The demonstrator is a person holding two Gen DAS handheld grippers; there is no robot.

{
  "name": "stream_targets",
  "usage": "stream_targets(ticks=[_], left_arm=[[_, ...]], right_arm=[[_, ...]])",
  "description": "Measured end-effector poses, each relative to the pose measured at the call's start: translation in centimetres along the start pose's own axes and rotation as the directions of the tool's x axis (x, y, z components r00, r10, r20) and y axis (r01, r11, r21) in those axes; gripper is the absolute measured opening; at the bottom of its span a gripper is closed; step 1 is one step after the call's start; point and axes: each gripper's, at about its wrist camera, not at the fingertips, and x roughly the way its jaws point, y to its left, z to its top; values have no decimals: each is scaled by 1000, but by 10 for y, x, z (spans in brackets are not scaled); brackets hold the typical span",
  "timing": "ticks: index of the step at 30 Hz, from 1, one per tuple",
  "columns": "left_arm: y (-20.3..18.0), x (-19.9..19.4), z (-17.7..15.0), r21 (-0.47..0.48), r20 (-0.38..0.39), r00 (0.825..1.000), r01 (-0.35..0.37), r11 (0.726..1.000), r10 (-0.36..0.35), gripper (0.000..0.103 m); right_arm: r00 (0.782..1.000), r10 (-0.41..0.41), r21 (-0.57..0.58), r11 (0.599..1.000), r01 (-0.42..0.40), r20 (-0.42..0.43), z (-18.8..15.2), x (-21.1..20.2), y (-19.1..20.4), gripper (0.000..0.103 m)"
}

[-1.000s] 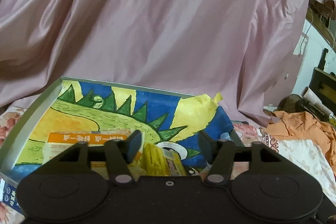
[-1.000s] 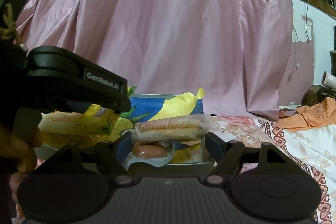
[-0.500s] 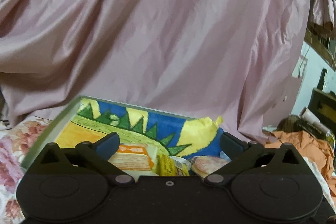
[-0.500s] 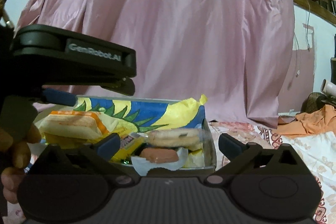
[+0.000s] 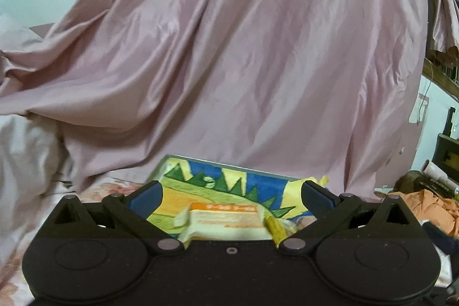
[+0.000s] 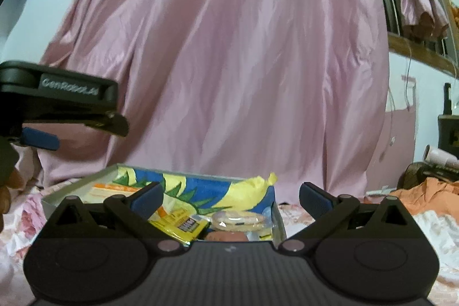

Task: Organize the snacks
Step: 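Open both grippers to release the candy bar and biscuit cake in the tray, then withdraw both grippers from the tray back over the remaining snacks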

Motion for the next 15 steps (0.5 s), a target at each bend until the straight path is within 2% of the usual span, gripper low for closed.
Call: stream_targets(ticks=[15], left_arm=[[37,-75,-21,-17,3,1000,-30,999,30,102]], right_arm=[[997,6,-61,998,-1,73,14,-71,23,103]])
